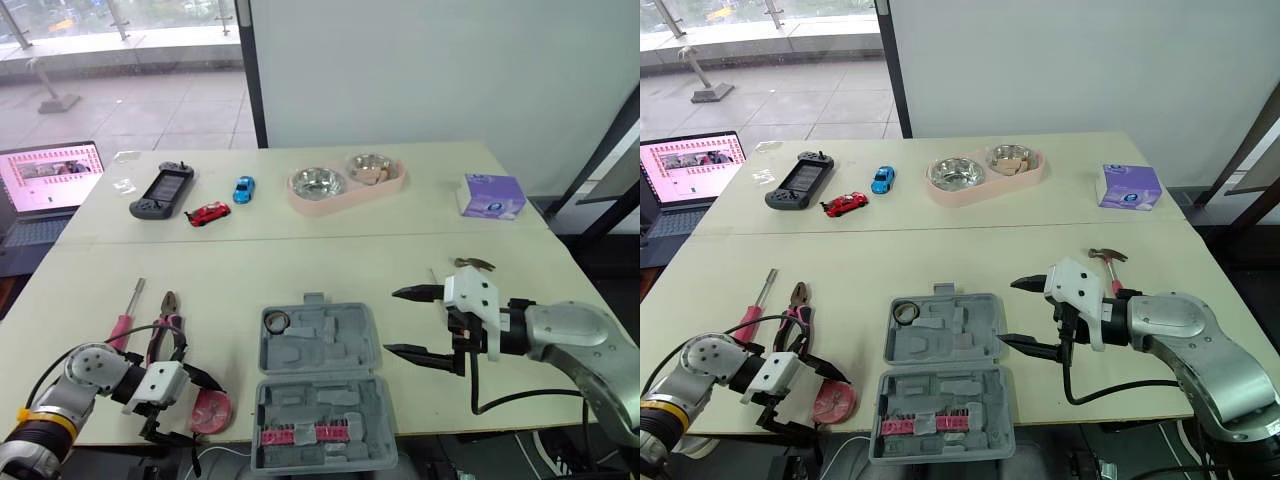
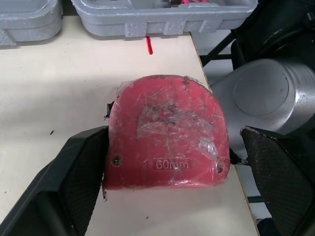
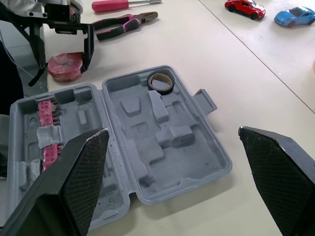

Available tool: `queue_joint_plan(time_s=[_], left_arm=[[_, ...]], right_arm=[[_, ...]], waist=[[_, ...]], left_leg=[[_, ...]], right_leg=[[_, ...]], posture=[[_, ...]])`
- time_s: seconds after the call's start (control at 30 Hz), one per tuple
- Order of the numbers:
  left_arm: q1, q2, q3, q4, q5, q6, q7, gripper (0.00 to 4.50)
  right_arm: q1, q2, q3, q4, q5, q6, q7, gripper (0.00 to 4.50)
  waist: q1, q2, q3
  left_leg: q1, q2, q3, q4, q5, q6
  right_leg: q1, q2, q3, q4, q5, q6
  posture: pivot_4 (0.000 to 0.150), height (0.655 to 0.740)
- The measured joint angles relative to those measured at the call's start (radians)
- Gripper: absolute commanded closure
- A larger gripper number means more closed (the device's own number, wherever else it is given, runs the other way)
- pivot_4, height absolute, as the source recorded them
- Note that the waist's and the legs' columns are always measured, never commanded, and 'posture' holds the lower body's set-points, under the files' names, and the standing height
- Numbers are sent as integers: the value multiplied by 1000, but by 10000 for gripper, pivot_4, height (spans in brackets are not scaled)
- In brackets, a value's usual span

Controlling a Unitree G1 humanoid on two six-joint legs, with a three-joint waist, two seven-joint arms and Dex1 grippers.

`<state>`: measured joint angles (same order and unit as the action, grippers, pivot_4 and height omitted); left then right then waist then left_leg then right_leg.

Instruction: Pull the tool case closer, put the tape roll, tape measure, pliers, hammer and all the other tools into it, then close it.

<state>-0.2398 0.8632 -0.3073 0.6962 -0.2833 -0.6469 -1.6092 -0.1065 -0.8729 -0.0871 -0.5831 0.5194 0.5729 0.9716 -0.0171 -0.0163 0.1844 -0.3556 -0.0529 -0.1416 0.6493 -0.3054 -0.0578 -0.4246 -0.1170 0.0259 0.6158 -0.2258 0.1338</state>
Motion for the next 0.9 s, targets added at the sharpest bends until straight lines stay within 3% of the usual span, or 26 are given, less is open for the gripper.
queue_joint_plan(time_s=[0.03, 0.4, 0.5, 0.7, 0.77, 0.9], left_arm=[[1, 0, 5, 1, 1, 1, -1, 15774], [36, 10, 55, -73, -8, 70, 3, 15755], [56, 72, 111, -243, -42, 198, 28, 15755], [79, 263, 306, -808, -270, 694, 172, 15755], [73, 239, 323, -931, -310, 811, 253, 15755], [7, 90, 235, -1059, -270, 935, 425, 15755]], right_arm=[[0, 0, 0, 0, 0, 0, 0, 0], [-43, 1, 13, 31, 1, 1, 3, 0], [-82, 0, 20, 40, 16, 47, -5, 0], [-269, 2, 95, 57, 94, 274, -43, 0], [-353, 28, 133, 64, 157, 415, -61, 0], [-522, 218, 154, 184, 311, 844, -161, 0]], waist=[[-1, 0, 0], [-1, -1, 0], [2, -2, 1], [-1, -1, 3], [-4, 2, 4], [-3, 1, 4]], left_leg=[[0, 0, 0, 0, 0, 0], [-1, 0, 0, 0, 0, 0], [-1, 0, -1, 1, 0, 0], [-2, 0, -1, -1, 0, 0], [-1, 0, -1, -1, 0, 1], [-1, 1, -1, 0, 0, 0]], right_leg=[[0, 0, 0, 0, 0, 0], [0, 0, 0, 0, 0, 0], [0, 0, 0, 0, 0, 0], [-1, 0, 0, -1, 0, 0], [-1, 0, 0, -1, 0, 0], [-1, 2, 0, 2, 1, -2]], posture=[[1500, 7360], [1500, 7360], [1500, 7360], [1500, 7360], [1500, 7360], [1500, 7360]])
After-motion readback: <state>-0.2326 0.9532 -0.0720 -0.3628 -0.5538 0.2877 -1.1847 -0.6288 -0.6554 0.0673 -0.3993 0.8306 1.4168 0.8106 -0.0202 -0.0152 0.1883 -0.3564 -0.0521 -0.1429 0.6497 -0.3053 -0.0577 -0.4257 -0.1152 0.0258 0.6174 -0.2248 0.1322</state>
